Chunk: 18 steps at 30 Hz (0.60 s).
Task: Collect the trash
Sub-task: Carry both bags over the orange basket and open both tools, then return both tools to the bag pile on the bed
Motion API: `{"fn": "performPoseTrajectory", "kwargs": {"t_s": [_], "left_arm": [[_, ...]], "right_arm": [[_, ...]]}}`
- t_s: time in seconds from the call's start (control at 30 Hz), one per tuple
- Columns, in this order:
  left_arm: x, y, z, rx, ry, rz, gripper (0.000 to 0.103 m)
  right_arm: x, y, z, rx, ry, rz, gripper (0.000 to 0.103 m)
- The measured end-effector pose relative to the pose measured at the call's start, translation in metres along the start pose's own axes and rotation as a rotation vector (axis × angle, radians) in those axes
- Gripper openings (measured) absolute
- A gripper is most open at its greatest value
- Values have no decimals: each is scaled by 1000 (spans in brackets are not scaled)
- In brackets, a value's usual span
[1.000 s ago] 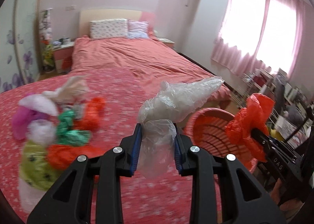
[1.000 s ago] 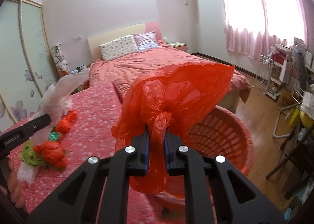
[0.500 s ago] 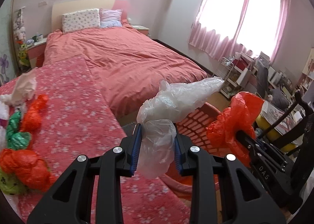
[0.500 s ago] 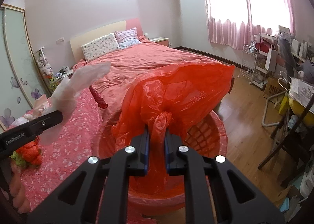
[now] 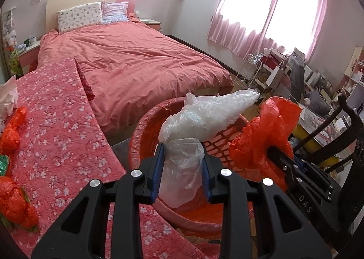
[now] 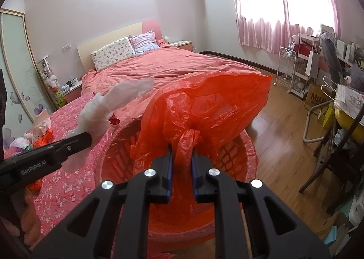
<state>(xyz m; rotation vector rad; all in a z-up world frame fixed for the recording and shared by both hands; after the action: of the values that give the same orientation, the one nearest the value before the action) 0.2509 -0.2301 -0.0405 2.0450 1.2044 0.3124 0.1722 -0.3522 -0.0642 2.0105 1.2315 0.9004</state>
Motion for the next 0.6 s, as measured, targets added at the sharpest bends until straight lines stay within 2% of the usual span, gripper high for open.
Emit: {"fn": "performPoseTrajectory", "kwargs": {"t_s": [0.1, 0.23, 0.3, 0.4, 0.6], "left_arm": [[-1, -2, 4, 11, 2, 5, 30], [4, -6, 10, 37, 16, -11, 44], [6, -8, 12, 45, 21, -20, 49], [10, -10, 11, 51, 40, -27, 53], [33, -13, -7, 18, 96, -40, 61]], "right_arm": [[0, 0, 3, 3, 5, 3, 18], [0, 1, 5, 4, -1, 9, 25], [-1, 2, 7, 4, 0, 16, 36], [0, 1, 7, 2, -3, 14, 46], [6, 0, 5, -5, -8, 0, 59]]}}
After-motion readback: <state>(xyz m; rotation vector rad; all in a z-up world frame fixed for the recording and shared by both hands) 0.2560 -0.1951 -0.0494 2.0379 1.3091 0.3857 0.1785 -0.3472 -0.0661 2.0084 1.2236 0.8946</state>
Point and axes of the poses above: each gripper's, at about its wrist camera, not at the fingertips, and z roughly the way its jaws point, x to its left, y to its top, the point moved 5 cm from there along z, roughly the way its jaws point, and after that the axes turned 7 degrees about y, right-handed, at the moved point
